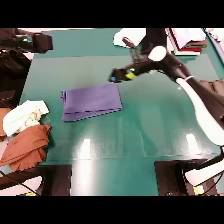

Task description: Fold the shirts.

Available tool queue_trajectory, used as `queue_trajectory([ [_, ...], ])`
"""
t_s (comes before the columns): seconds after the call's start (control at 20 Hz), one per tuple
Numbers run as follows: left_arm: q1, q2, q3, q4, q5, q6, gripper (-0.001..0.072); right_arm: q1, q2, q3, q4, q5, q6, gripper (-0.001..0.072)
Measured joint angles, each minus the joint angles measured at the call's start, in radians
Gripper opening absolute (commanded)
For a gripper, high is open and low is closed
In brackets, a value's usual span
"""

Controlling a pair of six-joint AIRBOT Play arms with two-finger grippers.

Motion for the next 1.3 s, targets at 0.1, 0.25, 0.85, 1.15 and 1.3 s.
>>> queue_trajectory([
  [0.1,-0.03,-0.013,-0.002,0.0,0.008,0.001,0.0024,-0.071,0.002,-0.094,0.019,0.01,0.019,0.0654],
  [0.25,-0.059,-0.027,-0.003,0.001,0.024,0.003,0.0024,-0.112,-0.039,-0.167,0.092,0.014,0.027,0.0648],
  [0.85,-0.084,-0.035,-0.003,-0.019,0.019,0.003,0.0023,0.108,-0.356,0.172,0.247,-0.011,0.025,0.0022],
  [1.15,-0.195,-0.035,-0.003,-0.031,0.021,0.029,0.0024,-0.044,-0.228,0.291,0.033,0.023,0.074,0.0022],
  [1.3,-0.246,-0.035,-0.003,-0.032,0.031,0.045,0.0024,-0.225,-0.116,0.306,-0.123,0.12,0.1,0.0022],
])
